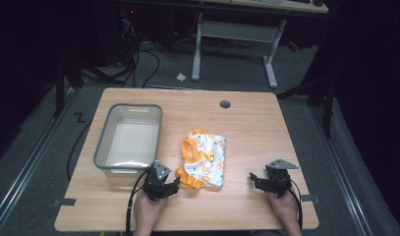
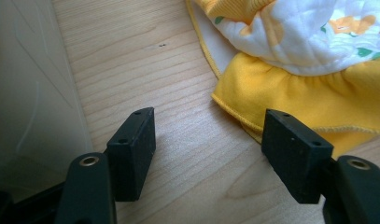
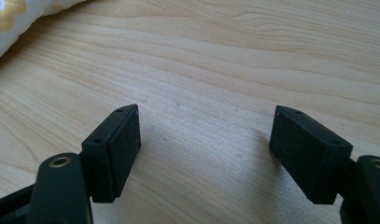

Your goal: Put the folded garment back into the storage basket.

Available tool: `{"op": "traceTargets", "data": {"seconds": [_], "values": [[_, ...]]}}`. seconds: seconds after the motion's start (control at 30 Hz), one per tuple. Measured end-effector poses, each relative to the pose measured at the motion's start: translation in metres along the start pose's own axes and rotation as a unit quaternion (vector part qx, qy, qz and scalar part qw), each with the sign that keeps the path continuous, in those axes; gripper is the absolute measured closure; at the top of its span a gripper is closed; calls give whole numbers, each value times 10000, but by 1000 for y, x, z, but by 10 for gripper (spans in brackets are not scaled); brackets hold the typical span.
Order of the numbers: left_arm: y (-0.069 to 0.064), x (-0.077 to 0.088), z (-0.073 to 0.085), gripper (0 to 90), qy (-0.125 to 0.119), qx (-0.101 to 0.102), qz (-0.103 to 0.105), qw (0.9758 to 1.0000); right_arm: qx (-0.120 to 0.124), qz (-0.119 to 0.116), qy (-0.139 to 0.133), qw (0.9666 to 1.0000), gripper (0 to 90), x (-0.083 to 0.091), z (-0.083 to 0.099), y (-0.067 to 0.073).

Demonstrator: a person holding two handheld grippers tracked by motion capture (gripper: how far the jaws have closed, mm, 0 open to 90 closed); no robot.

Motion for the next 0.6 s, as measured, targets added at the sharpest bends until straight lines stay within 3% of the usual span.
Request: {"op": "traceTargets", "data": {"seconds": [0.6], "values": [[0, 0, 0, 352, -8, 9, -32, 10000, -3, 0, 2, 10000, 251, 0, 0, 0]]}}
Point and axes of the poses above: each handheld gripper's, and its own axes: x roughly backward along the jaws, z roughly out of its underside, y roughly to its left, the point moved 8 cm from there along -x, roughly forward along the jaws, and after that the axes turned 4 degrees about z, right-handed, at the moved point
